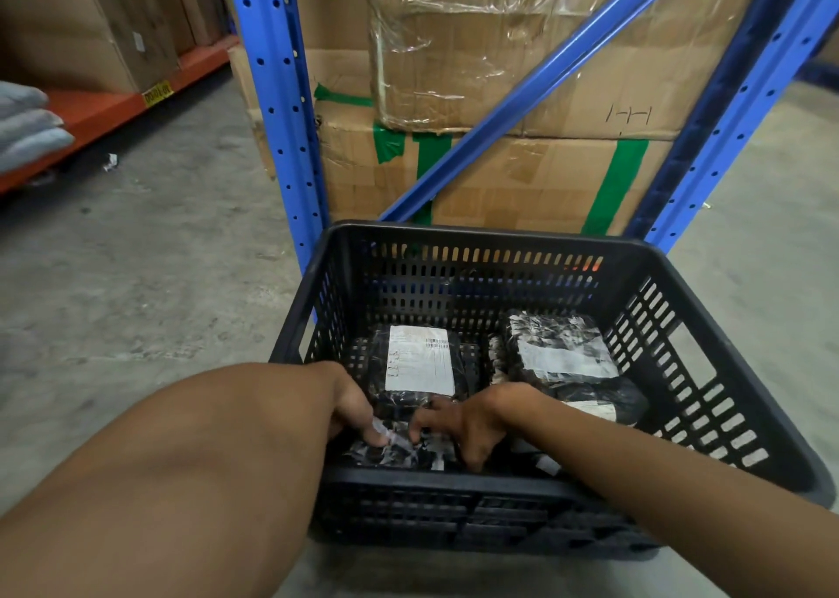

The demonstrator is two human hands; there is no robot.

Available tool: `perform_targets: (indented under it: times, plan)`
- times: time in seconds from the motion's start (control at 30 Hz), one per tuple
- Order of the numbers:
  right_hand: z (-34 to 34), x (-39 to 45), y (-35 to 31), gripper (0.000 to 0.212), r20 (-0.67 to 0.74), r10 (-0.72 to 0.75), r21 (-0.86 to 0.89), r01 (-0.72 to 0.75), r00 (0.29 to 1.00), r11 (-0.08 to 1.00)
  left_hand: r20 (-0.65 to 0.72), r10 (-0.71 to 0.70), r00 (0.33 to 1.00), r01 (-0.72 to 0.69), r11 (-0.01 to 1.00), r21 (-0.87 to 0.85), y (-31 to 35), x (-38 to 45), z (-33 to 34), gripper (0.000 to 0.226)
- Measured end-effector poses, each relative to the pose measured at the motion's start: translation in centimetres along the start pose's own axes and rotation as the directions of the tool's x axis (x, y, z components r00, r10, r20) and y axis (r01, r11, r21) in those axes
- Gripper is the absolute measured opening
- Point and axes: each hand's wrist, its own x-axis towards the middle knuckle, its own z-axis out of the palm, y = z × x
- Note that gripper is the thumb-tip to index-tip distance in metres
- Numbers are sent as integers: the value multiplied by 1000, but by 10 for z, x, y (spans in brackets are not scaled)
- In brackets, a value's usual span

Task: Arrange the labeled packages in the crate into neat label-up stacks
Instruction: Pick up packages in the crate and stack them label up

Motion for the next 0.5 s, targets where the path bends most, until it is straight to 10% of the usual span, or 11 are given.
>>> perform_targets:
  times: [0.3,0.5]
  plan:
    - [4,-36,35,62,-239,-6,501,129,971,856,-15,5,1000,-8,982,-190,9,-7,-19,28]
    - [0,-40,48,27,-435,136,759,281,890,587,-87,41,995,-78,872,-483,8,-10,-19,70]
